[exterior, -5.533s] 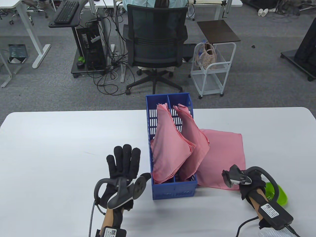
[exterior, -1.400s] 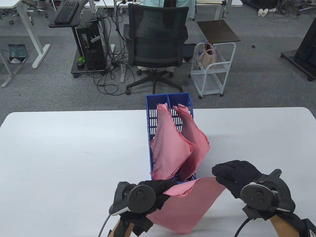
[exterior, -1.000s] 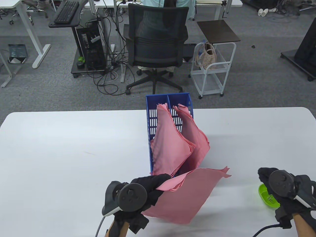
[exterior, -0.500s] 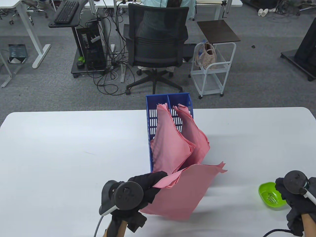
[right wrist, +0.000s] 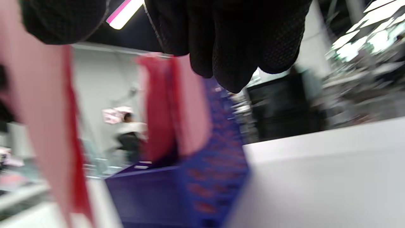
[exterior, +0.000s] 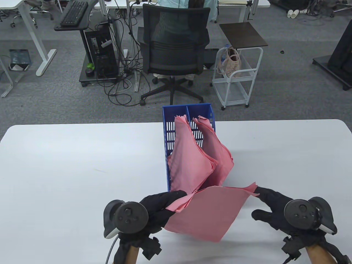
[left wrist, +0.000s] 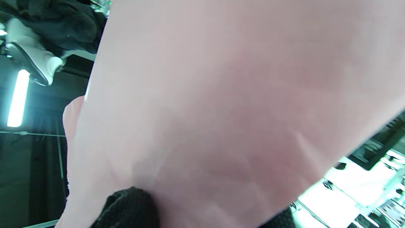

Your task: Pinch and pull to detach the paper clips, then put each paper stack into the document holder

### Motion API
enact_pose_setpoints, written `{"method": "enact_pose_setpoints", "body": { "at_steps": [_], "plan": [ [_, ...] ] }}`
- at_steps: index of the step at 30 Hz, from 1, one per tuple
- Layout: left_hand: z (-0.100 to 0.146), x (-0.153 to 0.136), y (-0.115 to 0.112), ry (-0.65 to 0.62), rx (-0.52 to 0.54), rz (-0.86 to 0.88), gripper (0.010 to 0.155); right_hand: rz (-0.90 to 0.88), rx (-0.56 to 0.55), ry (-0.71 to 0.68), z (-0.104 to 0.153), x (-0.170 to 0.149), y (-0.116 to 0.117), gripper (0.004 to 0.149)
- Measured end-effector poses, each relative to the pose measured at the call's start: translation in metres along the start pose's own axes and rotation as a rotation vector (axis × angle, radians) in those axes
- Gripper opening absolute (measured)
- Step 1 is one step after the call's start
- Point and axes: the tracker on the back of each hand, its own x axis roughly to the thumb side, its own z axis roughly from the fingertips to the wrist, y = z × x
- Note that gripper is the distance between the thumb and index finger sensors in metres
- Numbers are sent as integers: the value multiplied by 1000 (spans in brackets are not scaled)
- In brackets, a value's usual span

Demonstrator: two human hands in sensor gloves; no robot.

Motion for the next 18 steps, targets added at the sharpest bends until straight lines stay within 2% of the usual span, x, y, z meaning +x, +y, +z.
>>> {"method": "enact_pose_setpoints", "body": {
  "at_steps": [4,9,13,18],
  "plan": [
    [1,1,2,-51,-21,64,42,-247,117,-141,-22,11,16,93],
    [1,0,2,-60,-32,85,42,-382,229,-284,-37,26,31,80],
    [0,-1,1,-41,-33,69,42,-378,250,-293,-39,34,35,54],
    [-2,3,-7,6,-45,-82,50,-397,187,-225,-25,26,30,49]
  ]
}}
